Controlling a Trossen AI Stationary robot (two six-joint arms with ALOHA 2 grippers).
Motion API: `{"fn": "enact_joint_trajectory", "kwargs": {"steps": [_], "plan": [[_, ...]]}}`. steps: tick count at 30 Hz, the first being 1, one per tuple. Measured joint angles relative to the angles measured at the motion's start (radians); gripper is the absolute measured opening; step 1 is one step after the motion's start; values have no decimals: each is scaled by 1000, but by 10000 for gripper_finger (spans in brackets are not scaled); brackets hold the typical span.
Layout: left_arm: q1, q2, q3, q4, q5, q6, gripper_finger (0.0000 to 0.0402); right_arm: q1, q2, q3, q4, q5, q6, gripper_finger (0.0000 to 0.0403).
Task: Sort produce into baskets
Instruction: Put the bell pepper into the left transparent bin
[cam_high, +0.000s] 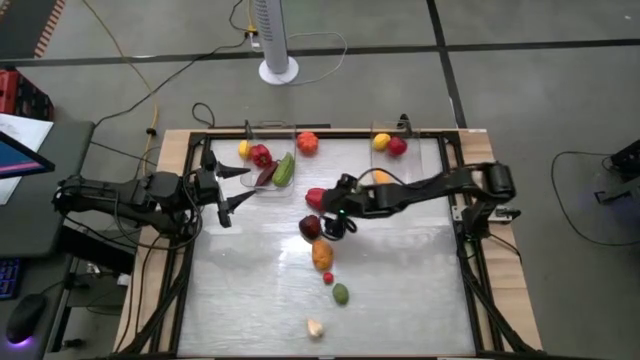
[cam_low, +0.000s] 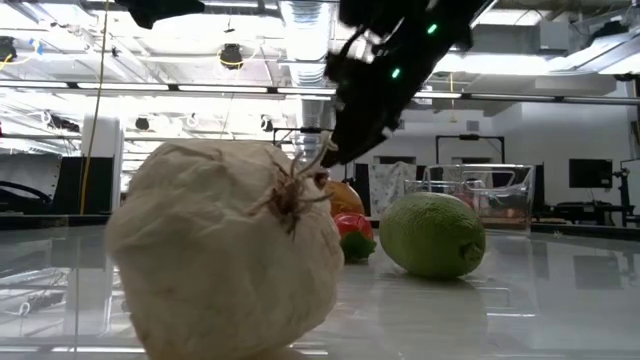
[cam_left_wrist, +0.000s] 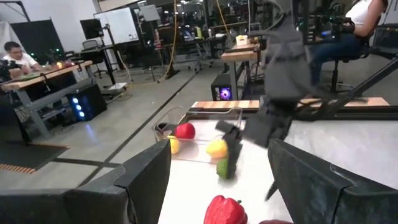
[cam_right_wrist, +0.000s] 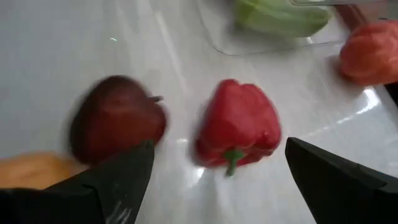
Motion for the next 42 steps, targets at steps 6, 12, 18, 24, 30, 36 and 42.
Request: {"fn": "enact_joint_trajectory", "kwargs": {"steps": [6, 12, 18, 24, 30, 36, 42], "plan": [[0, 0, 0, -2, 0, 11, 256, -58, 59, 38, 92, -76, -57, 399], [0, 0, 0, -9, 0, 20, 256, -131, 59, 17, 130, -168, -50, 396], [0, 0, 0, -9, 0, 20, 256, -144, 59, -57, 239, -183, -46, 390], [0, 0, 0, -2, 0, 20, 256, -148, 60, -117, 340, -200, -27, 389], [0, 0, 0, -2, 0, 20, 256, -157, 80, -129, 387, -208, -26, 388], [0, 0, 0, -1, -1, 21, 256, -162, 170, -131, 428, -246, -24, 375], [0, 0, 0, -2, -1, 29, 256, -159, 189, -130, 460, -237, -25, 332]]}}
